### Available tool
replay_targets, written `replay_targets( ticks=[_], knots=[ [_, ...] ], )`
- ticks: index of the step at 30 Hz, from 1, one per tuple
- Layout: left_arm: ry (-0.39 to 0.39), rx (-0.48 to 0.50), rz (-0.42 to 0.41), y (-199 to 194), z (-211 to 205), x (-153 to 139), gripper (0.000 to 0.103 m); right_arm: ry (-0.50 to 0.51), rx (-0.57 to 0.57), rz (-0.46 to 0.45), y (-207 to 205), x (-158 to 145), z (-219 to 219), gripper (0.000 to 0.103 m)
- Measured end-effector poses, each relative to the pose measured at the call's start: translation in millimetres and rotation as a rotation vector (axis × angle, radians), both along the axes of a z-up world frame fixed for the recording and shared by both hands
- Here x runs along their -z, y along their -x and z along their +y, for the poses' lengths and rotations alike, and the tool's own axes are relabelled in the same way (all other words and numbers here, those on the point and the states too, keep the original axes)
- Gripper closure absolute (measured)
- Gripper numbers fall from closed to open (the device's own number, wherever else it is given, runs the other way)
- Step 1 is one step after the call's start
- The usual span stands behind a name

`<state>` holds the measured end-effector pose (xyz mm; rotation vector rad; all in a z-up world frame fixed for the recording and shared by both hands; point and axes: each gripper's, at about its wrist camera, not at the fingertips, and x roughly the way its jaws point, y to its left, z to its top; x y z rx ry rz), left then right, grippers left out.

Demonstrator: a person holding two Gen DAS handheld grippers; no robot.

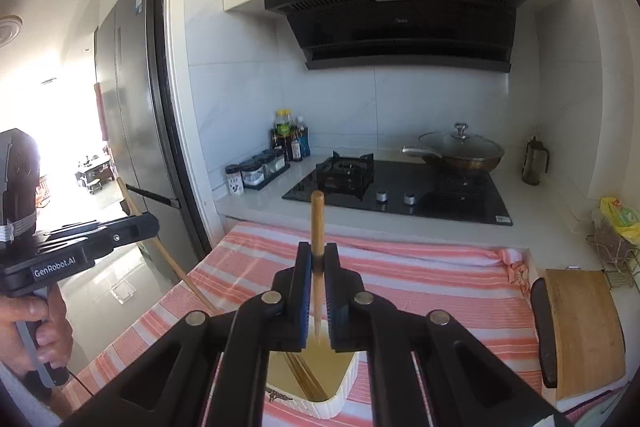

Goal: Organize utensils
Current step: 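Carry both chopsticks over the holder box and lower them inside, then open both tools and withdraw them from the holder box, then move the left tool toward the remaining chopstick bundle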

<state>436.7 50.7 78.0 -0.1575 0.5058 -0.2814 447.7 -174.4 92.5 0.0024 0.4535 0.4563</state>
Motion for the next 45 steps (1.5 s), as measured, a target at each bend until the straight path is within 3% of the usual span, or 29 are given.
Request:
replay_targets(
  ticks=[5,11,12,14,15,18,19,22,25,29,34,37,41,45],
  knots=[
    [-0.010,-0.016,0.127,-35.9,-4.2,48.2,0.099,0.139,-0.023,0.144,-39.9,54.8,29.6,0.097],
    [-0.028,-0.013,0.282,-57.6,-12.5,88.2,0.097,0.152,-0.031,0.283,-66.8,99.0,44.2,0.095],
    [-0.016,-0.022,0.301,-56.7,-10.7,90.7,0.092,0.139,-0.021,0.282,-68.4,100.1,44.5,0.091],
    [0.021,-0.024,0.313,-50.1,-4.9,90.3,0.074,0.086,-0.008,0.262,-66.7,95.2,40.4,0.058],
    [0.033,-0.026,0.307,-43.4,-0.5,87.5,0.061,0.051,0.001,0.232,-61.3,89.0,36.8,0.054],
    [0.004,-0.017,0.293,-17.9,7.7,82.1,0.039,-0.007,0.005,0.171,-40.5,72.9,21.5,0.054],
    [-0.020,-0.012,0.293,-5.4,9.1,82.7,0.029,-0.009,0.001,0.165,-32.4,70.5,16.3,0.054],
    [-0.073,0.016,0.301,35.5,11.2,100.7,0.013,0.022,-0.014,0.160,3.6,78.0,-4.6,0.053],
    [-0.072,0.044,0.340,76.1,8.7,141.2,0.010,0.060,-0.015,0.190,48.3,111.2,-32.9,0.046],
    [-0.088,-0.010,0.388,127.8,-6.3,207.8,0.010,0.126,0.072,0.236,113.5,188.1,-72.9,0.046],
    [-0.073,-0.063,0.404,158.2,-28.2,253.1,0.010,0.198,0.199,0.350,169.7,265.8,-100.8,0.046],
    [-0.113,-0.076,0.385,163.2,-42.7,268.1,0.010,0.198,0.265,0.372,188.0,284.4,-110.1,0.046],
    [-0.151,-0.099,0.382,163.4,-52.4,278.2,0.010,0.120,0.310,0.403,200.9,293.8,-121.9,0.046],
    [-0.133,-0.113,0.389,161.9,-47.8,280.2,0.009,0.119,0.301,0.413,208.8,299.1,-118.4,0.046]
  ],
)
